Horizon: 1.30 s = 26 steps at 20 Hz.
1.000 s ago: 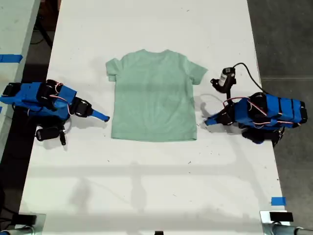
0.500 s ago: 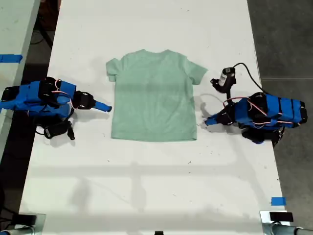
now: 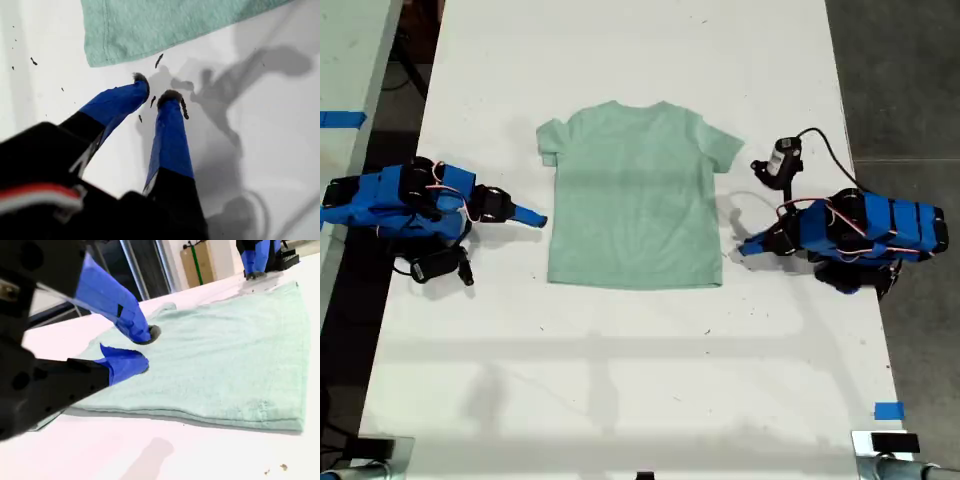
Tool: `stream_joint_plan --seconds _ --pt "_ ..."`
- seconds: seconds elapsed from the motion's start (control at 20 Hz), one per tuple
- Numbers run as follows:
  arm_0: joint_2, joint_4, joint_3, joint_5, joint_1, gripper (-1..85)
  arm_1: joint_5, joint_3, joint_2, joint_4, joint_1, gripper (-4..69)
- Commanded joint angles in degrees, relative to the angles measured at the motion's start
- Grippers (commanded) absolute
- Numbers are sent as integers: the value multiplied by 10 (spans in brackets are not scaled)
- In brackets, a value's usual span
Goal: Fold t shirt
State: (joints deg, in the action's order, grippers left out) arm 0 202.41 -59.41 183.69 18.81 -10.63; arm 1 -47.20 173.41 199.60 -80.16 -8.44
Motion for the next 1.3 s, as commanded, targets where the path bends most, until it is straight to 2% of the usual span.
stream_joint_plan --seconds 0.0,1.25 --pt "2 3 9 -3 4 38 0 33 9 7 -4 74" --pt "2 3 9 -6 8 21 0 33 9 7 -2 74"
